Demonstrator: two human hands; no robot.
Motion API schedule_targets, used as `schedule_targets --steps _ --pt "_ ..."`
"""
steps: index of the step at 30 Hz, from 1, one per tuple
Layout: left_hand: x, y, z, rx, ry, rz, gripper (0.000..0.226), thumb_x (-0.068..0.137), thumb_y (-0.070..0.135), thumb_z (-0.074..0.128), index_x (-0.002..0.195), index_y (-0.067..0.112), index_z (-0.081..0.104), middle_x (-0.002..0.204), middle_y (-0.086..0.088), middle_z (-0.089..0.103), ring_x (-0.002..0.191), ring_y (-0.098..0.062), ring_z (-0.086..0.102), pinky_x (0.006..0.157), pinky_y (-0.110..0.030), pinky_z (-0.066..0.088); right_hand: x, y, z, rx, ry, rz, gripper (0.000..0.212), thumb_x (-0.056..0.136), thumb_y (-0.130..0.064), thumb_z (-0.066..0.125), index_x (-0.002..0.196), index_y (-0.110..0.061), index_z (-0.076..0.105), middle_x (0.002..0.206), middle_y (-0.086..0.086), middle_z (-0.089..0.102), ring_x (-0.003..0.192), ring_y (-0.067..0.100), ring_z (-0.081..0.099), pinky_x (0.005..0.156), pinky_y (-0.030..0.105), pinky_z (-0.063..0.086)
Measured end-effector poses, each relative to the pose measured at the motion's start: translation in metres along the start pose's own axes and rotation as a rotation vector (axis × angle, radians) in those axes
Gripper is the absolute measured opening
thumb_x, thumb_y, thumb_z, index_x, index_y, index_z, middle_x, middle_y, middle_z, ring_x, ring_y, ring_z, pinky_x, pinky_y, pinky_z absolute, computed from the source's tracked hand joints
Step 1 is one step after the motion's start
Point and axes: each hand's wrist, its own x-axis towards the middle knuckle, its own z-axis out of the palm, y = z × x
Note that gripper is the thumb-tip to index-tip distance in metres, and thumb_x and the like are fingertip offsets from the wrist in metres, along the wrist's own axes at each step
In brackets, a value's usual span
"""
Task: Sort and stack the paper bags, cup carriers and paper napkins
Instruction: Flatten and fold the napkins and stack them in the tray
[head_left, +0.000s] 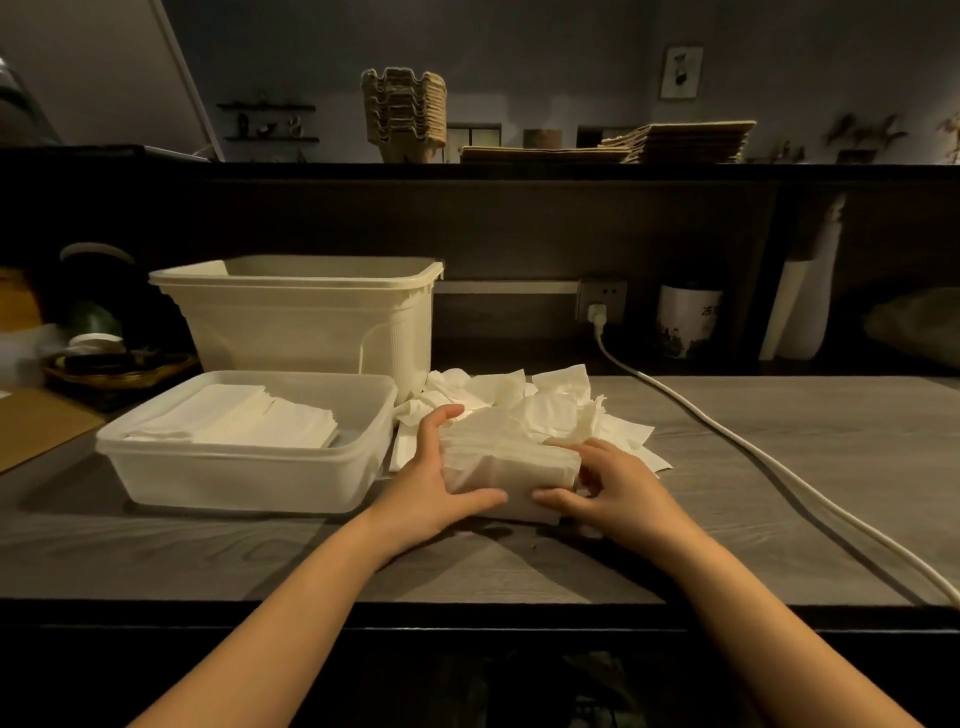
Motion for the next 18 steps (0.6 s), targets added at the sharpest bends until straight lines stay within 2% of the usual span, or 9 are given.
schedule_targets --steps 3,4,6,8,10,12,15,18 --pt "0.003 0.003 0.002 -0.007 -0.021 -0.004 0.088 0.081 0.020 0.072 0.141 0.033 0.008 0.122 0.013 0.026 0.110 0.000 0.031 0.076 0.001 0.029 0.000 -0.001 -0.001 -0.042 -0.077 0.025 0.037 0.075 -0.048 0.069 0.100 -0.020 0.067 0.094 -0.003 0.066 0.083 0.013 0.059 0.078 0.037 0.051" --pt "0.004 0.003 0.002 -0.021 -0.025 -0.003 0.087 0.082 0.018 0.071 0.141 0.033 0.009 0.121 0.013 0.028 0.106 0.001 0.035 0.071 0.004 0.032 0.000 -0.001 0.000 -0.017 -0.105 0.030 0.033 0.075 -0.047 0.070 0.093 -0.020 0.067 0.095 -0.001 0.065 0.084 0.014 0.060 0.076 0.033 0.051" --pt "0.005 0.001 0.003 -0.063 -0.039 -0.005 0.085 0.083 0.014 0.069 0.140 0.033 0.010 0.119 0.011 0.032 0.099 0.003 0.040 0.067 0.007 0.036 -0.001 -0.003 0.000 0.024 -0.153 0.015 0.013 0.077 -0.041 0.071 0.078 -0.033 0.061 0.097 -0.005 0.060 0.085 0.012 0.057 0.068 0.018 0.047" --pt "0.004 -0.001 0.002 -0.105 -0.062 -0.011 0.084 0.083 0.012 0.069 0.139 0.034 0.010 0.121 0.009 0.035 0.102 0.000 0.043 0.067 0.005 0.038 -0.001 -0.004 0.000 0.027 -0.176 -0.016 0.016 0.080 -0.036 0.070 0.074 -0.040 0.055 0.094 -0.015 0.050 0.083 0.006 0.053 0.065 0.010 0.040" --pt "0.002 -0.003 0.002 -0.142 -0.075 -0.012 0.080 0.083 0.010 0.068 0.135 0.038 0.013 0.120 0.007 0.038 0.097 0.001 0.047 0.067 0.003 0.040 -0.001 -0.002 0.002 0.065 -0.171 0.002 0.010 0.081 -0.033 0.069 0.082 -0.027 0.062 0.092 -0.015 0.046 0.078 0.004 0.051 0.065 0.012 0.042" --pt "0.001 -0.006 0.000 -0.161 -0.074 -0.012 0.075 0.083 0.010 0.068 0.128 0.043 0.017 0.118 0.007 0.040 0.096 0.002 0.047 0.070 0.000 0.043 -0.001 -0.002 0.002 0.135 -0.175 0.023 0.023 0.083 -0.029 0.068 0.098 -0.013 0.062 0.094 -0.011 0.050 0.077 0.007 0.054 0.063 0.019 0.049" --pt "0.000 -0.008 -0.006 -0.178 -0.075 0.001 0.062 0.080 0.015 0.071 0.121 0.043 0.033 0.113 0.011 0.045 0.099 -0.002 0.051 0.082 -0.013 0.046 -0.004 -0.006 -0.001 0.151 -0.162 -0.021 0.026 0.088 -0.026 0.062 0.112 -0.016 0.063 0.105 -0.019 0.050 0.082 0.001 0.054 0.066 0.014 0.047" --pt "-0.001 -0.010 -0.010 -0.221 -0.072 0.019 0.046 0.075 0.011 0.074 0.110 0.033 0.052 0.110 0.011 0.055 0.096 -0.005 0.059 0.080 -0.018 0.052 -0.005 -0.007 -0.004 0.242 -0.131 0.013 0.019 0.089 -0.027 0.060 0.107 -0.025 0.063 0.103 -0.020 0.057 0.084 -0.003 0.056 0.071 0.011 0.048"
